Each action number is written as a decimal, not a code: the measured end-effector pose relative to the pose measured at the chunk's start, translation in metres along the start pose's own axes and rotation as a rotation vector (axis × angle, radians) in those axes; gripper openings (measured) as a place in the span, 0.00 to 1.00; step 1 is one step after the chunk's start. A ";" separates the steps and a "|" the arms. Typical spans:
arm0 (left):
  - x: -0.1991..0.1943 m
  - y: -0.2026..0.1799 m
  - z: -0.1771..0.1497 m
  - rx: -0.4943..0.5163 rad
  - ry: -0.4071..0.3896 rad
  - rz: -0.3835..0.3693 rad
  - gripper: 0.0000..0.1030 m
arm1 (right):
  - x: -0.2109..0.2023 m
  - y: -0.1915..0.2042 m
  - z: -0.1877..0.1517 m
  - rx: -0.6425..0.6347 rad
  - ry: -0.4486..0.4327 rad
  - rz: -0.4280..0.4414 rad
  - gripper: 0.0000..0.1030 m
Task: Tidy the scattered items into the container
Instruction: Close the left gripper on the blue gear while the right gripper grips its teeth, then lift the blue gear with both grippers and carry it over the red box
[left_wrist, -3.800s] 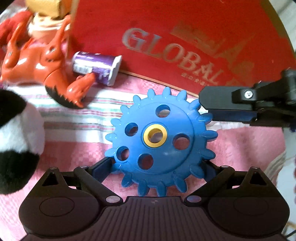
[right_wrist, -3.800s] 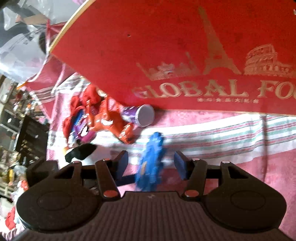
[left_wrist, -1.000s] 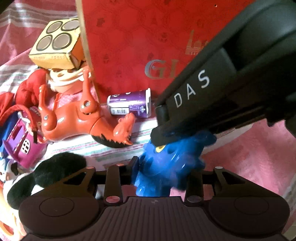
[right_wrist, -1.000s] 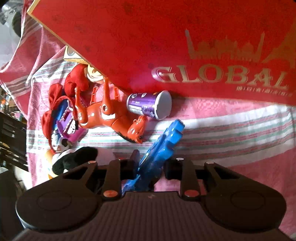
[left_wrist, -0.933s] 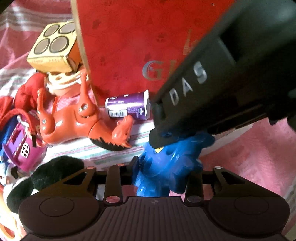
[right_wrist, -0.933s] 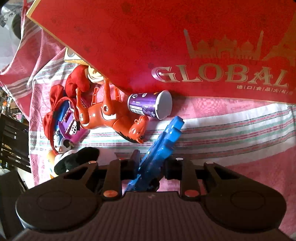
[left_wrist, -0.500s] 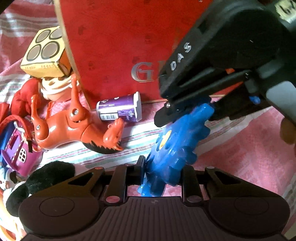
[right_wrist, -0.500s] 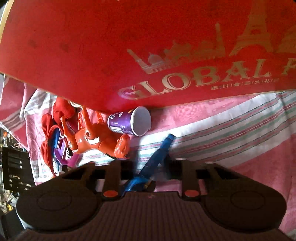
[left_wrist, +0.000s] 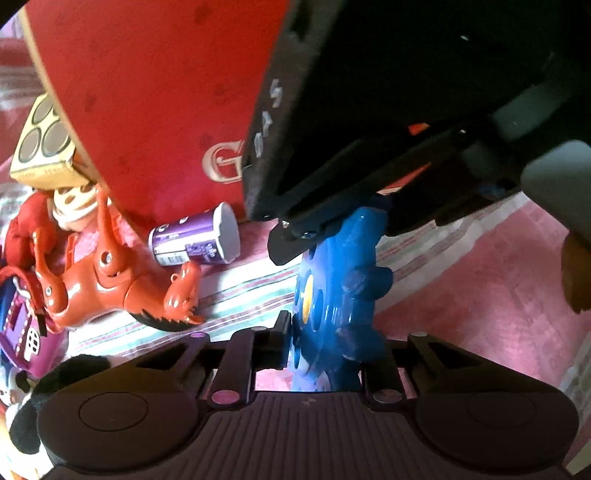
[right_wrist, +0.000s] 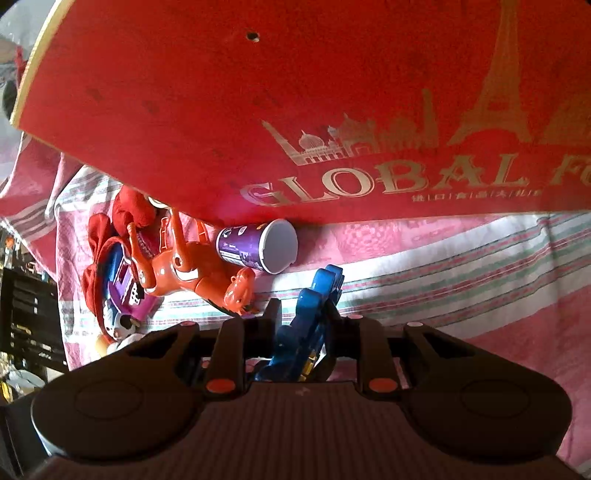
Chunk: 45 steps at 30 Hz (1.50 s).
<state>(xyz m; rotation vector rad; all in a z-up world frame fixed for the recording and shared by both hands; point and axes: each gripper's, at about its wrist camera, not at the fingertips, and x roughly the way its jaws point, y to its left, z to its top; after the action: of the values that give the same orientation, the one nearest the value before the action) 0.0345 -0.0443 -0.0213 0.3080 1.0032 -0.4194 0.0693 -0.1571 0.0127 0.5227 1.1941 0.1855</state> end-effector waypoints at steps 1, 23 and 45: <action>-0.002 -0.002 0.001 0.001 -0.001 0.001 0.16 | -0.002 -0.001 0.000 -0.002 -0.002 0.002 0.25; -0.035 -0.031 0.012 0.012 -0.051 -0.025 0.17 | -0.060 -0.011 -0.013 -0.054 -0.087 0.010 0.27; -0.156 -0.094 0.204 0.215 -0.487 0.031 0.23 | -0.275 -0.003 0.096 -0.230 -0.548 0.040 0.30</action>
<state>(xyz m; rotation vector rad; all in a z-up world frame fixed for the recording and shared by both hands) 0.0685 -0.1847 0.2105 0.3910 0.4775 -0.5442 0.0557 -0.2989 0.2665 0.3622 0.6188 0.1947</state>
